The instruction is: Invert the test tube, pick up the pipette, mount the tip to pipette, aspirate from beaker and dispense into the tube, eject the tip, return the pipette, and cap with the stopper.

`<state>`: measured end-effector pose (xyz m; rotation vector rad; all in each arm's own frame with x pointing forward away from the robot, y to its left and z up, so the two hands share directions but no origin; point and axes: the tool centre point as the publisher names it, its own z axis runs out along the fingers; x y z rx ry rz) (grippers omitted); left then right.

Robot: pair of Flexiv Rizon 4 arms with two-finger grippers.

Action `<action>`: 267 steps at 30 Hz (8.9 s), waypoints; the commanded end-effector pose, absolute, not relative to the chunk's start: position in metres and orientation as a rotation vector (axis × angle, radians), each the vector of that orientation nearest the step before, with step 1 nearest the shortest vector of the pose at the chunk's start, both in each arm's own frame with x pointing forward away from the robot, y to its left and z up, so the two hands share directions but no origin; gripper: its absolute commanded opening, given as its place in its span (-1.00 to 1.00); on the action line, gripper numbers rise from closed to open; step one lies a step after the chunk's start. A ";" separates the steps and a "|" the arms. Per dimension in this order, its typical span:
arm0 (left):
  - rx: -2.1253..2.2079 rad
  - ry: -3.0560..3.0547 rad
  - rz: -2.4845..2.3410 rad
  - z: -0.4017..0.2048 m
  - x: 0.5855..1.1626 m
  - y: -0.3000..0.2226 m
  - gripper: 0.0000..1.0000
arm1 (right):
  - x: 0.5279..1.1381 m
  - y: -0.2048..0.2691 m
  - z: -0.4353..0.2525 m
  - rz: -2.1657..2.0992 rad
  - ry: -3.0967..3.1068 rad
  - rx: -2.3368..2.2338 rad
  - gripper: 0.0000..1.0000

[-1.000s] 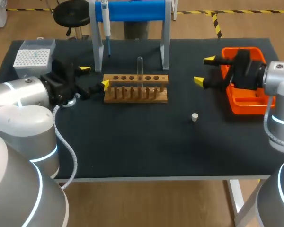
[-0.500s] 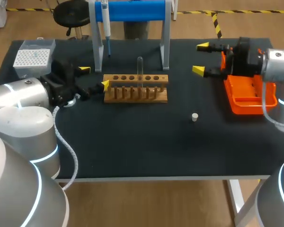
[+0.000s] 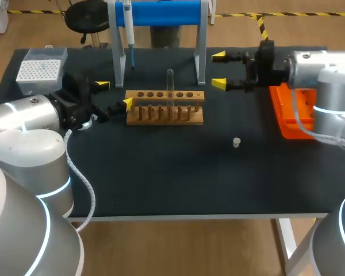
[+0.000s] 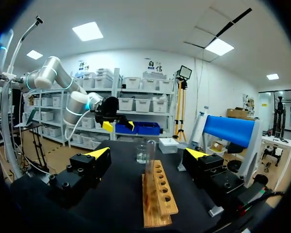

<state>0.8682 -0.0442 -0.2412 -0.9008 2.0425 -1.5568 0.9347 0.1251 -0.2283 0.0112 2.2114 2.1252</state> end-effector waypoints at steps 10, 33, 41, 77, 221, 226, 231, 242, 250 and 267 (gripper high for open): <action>-0.897 2.036 -1.564 -0.243 0.868 -0.043 1.00 | 0.945 0.167 -0.254 2.154 2.284 -0.106 1.00; -0.897 2.036 -1.564 -0.243 0.868 -0.043 1.00 | 0.952 0.224 -0.272 2.144 2.348 -0.094 1.00; -0.897 2.036 -1.564 -0.243 0.868 -0.043 1.00 | 0.955 0.237 -0.278 2.150 2.352 -0.044 1.00; -0.897 2.036 -1.564 -0.243 0.868 -0.043 1.00 | 0.954 0.247 -0.279 2.240 2.319 -0.038 -1.00; -0.897 2.036 -1.564 -0.243 0.868 -0.043 1.00 | 0.922 0.199 -0.212 2.382 2.729 2.252 -1.00; -0.897 2.036 -1.564 -0.243 0.868 -0.043 1.00 | 0.922 0.198 -0.211 2.391 2.737 2.217 -1.00; -0.897 2.036 -1.564 -0.243 0.868 -0.043 1.00 | 0.920 0.198 -0.209 2.405 2.739 2.197 -1.00; -0.897 2.036 -1.564 -0.243 0.868 -0.043 1.00 | 0.920 0.198 -0.209 2.405 2.739 2.197 -1.00; -0.897 2.036 -1.564 -0.243 0.868 -0.043 1.00 | 0.920 0.198 -0.209 2.405 2.739 2.197 -1.00; 0.144 1.661 -1.729 -0.195 0.858 -0.050 1.00 | 0.920 0.198 -0.209 2.405 2.739 2.197 -1.00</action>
